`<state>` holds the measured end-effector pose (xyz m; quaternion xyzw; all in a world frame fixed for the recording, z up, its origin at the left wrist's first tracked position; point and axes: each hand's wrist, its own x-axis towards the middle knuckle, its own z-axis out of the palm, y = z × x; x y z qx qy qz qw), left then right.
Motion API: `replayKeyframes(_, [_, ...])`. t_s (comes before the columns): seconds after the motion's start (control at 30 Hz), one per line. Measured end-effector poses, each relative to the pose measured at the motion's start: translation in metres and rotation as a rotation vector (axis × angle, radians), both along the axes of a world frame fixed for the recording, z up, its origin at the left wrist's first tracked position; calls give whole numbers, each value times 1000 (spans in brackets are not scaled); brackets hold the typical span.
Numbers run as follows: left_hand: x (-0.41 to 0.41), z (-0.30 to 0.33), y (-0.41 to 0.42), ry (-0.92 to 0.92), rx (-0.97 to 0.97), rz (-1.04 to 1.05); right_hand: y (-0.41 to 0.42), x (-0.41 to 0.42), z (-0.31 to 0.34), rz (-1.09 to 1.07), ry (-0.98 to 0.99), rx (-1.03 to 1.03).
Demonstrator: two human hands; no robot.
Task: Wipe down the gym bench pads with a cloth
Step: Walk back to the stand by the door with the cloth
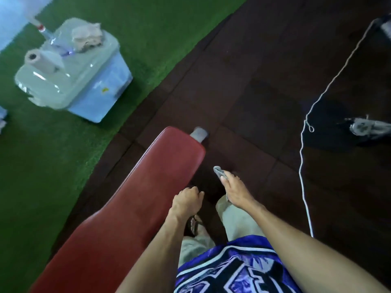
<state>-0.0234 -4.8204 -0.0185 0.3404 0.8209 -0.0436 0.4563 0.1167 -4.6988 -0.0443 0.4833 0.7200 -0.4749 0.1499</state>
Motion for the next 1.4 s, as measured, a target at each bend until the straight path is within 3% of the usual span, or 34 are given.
replayKeyframes(0.27, [24,12,227,-81,6,-207,173,48,22,-230,-18,-47])
replayKeyframes(0.57, [53,36,499,-145,44,-225,427,90,60,-327,-23,21])
replayKeyframes(0.83, [24,31,745,-122,50,-419,649,60,49,-391,-28,37])
replayKeyframes(1.03, [-13,42,945,-97,77,-529,828,31,79,-461,28,14])
replayKeyframes(1.4, [-45,44,1310,-96,126,-499,1189,-1,67,-433,55,50])
